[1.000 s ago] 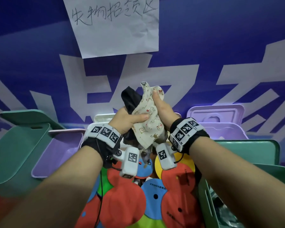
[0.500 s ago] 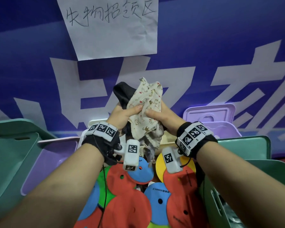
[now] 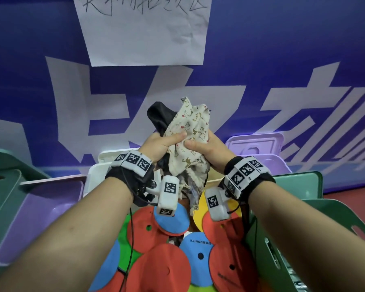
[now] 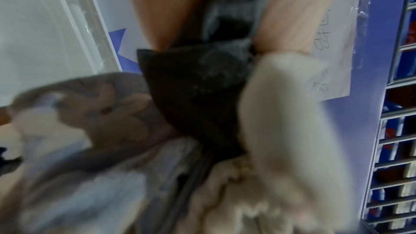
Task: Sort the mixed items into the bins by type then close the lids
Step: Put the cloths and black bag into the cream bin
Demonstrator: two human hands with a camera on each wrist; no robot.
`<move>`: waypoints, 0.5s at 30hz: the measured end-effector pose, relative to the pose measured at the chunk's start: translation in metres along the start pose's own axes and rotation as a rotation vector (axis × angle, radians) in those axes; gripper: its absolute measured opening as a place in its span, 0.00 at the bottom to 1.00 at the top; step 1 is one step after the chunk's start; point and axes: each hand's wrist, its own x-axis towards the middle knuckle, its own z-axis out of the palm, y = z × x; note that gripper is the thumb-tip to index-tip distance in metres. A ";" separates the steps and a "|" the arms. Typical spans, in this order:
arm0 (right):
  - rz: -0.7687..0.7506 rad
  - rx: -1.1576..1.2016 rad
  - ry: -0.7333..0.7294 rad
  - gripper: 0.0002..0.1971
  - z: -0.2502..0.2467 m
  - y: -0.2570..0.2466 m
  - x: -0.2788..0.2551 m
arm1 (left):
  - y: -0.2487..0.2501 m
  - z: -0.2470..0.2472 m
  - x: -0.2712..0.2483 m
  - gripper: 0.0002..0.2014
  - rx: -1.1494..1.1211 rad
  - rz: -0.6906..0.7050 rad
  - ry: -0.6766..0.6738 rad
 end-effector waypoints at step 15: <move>-0.029 -0.236 0.075 0.27 -0.031 0.007 0.033 | -0.011 0.003 0.047 0.24 0.136 0.093 0.190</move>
